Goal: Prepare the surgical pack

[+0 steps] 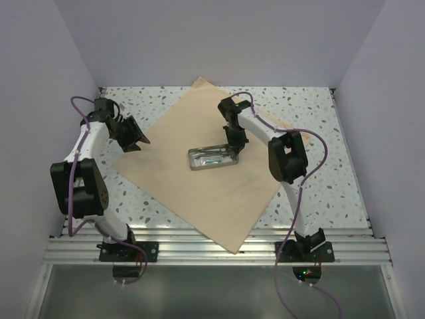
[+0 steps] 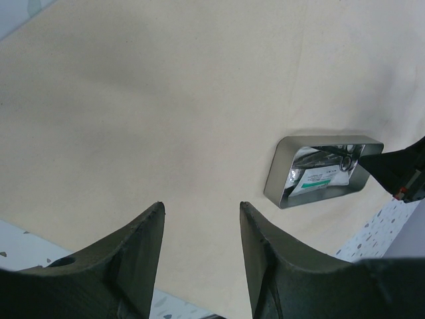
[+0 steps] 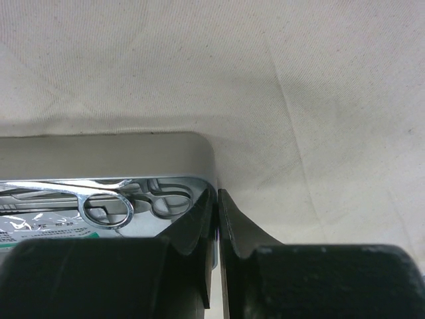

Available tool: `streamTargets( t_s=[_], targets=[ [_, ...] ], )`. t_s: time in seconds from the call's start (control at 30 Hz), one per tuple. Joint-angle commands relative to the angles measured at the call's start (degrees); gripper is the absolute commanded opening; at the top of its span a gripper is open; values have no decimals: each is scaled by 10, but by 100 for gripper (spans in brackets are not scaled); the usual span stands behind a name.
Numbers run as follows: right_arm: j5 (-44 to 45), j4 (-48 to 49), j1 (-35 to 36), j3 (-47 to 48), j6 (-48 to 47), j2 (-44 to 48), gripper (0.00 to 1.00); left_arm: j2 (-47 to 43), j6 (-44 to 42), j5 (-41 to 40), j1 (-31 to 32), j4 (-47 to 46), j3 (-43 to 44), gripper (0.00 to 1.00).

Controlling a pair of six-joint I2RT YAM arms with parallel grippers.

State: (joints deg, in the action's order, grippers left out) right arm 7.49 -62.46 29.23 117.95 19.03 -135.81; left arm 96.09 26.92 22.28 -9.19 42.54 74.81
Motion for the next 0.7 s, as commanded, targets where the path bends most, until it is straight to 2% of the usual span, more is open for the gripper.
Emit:
streamTargets(
  t_s=[0.0, 0.1, 0.23, 0.27, 0.33, 0.37, 0.5, 0.6, 0.67],
  targets=[
    [17, -12, 2, 24, 3, -2, 10, -17, -6, 3, 1, 2, 12, 53],
    [17, -13, 2, 25, -1, -1, 17, -15, -6, 2, 1, 2, 12, 53],
    [16, -9, 2, 26, -3, 5, 32, -15, -6, 4, 1, 1, 11, 54],
    [14, -10, 2, 29, -4, 7, 40, -15, -7, 3, 2, 1, 11, 54],
    [11, -15, 2, 39, -2, 17, 48, -15, -8, 2, 1, 1, 11, 54],
    [12, -19, 1, 46, -1, 20, 55, -15, -8, 1, 1, 1, 10, 54],
    [22, -55, -7, 62, -6, 66, 67, -19, -9, 2, 1, -3, 8, 54],
    [17, -66, -22, 24, -22, 132, 72, -21, -13, 0, 1, -5, 6, 54],
    [15, -67, -24, -43, -45, 178, 74, -25, -17, 4, 1, -11, 0, 54]
  ],
)
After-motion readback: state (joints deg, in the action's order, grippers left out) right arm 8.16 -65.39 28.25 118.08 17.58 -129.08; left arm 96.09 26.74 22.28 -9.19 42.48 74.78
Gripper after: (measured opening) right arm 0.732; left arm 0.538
